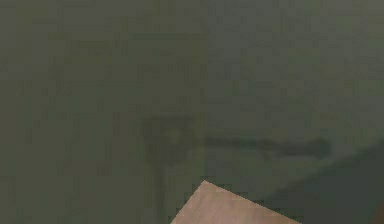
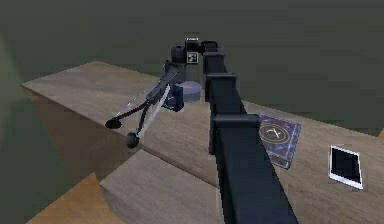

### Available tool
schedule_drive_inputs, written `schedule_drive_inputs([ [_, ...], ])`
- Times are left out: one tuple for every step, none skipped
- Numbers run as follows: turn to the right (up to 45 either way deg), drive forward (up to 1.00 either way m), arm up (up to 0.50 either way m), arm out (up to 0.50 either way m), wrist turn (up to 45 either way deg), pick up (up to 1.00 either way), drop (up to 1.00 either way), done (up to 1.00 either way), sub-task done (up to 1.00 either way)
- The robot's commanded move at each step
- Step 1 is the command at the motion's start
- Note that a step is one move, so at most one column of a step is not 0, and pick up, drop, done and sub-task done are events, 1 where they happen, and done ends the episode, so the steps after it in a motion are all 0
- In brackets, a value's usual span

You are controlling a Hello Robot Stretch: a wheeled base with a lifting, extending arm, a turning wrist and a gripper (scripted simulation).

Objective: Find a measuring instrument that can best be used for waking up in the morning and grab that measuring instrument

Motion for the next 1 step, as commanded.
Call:
schedule_drive_inputs([
  [0.0,0.00,0.00,0.00,45.0,0.00,0.00,0.00,0.00],
])
